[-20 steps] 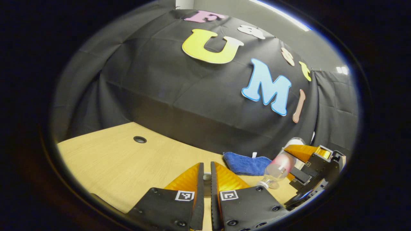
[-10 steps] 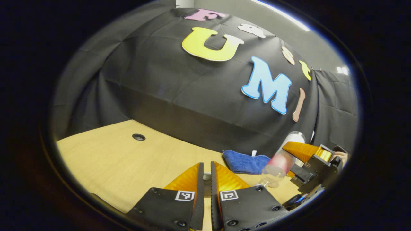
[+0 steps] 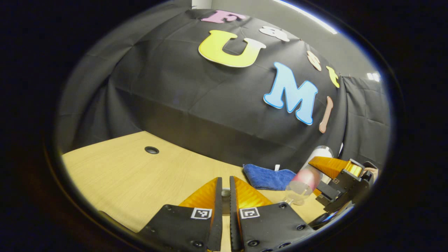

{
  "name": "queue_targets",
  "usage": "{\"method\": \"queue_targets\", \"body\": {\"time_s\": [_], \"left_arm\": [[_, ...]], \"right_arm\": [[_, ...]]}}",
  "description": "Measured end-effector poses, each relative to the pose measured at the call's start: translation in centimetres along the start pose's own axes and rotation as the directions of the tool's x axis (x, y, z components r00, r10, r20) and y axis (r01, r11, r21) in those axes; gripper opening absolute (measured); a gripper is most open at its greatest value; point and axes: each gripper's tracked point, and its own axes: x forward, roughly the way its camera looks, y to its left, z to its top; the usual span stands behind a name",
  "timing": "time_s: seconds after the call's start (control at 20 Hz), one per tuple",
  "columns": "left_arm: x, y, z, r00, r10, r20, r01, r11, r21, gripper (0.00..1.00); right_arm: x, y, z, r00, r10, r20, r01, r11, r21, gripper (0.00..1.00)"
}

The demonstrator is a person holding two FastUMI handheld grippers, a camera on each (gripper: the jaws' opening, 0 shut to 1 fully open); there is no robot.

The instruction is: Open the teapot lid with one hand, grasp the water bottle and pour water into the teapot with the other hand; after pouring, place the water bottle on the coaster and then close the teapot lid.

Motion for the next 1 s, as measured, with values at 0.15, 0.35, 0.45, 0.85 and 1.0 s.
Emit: {"method": "queue_targets", "body": {"time_s": [0.15, 0.35, 0.45, 0.85, 1.0], "left_arm": [[-0.3, 0.2, 0.4, 1.0, 0.008, 0.019, -0.008, 1.0, -0.01, 0.18], [-0.3, 0.6, 0.6, 0.999, 0.016, 0.033, -0.016, 1.0, -0.023, 0.18], [-0.3, 0.8, 0.4, 0.999, 0.022, 0.031, -0.021, 1.0, -0.022, 0.18], [-0.1, 0.2, 0.1, 0.999, 0.029, 0.039, -0.029, 0.999, 0.017, 0.18], [0.0, -0.3, -0.1, 0.999, 0.025, 0.038, -0.026, 0.999, 0.048, 0.18]], "right_arm": [[-0.3, 1.6, 0.1, 0.998, 0.06, -0.004, -0.059, 0.988, 0.14, 0.75], [-0.9, 3.5, 0.4, 0.99, 0.142, -0.001, -0.131, 0.914, 0.384, 0.72], [-1.1, 4.3, 0.5, 0.984, 0.176, 0.002, -0.154, 0.857, 0.491, 0.75], [-1.7, 6.8, -0.1, 0.963, 0.266, 0.046, -0.203, 0.601, 0.773, 0.75], [-1.5, 8.1, -0.4, 0.955, 0.29, 0.067, -0.207, 0.484, 0.85, 0.75]]}}
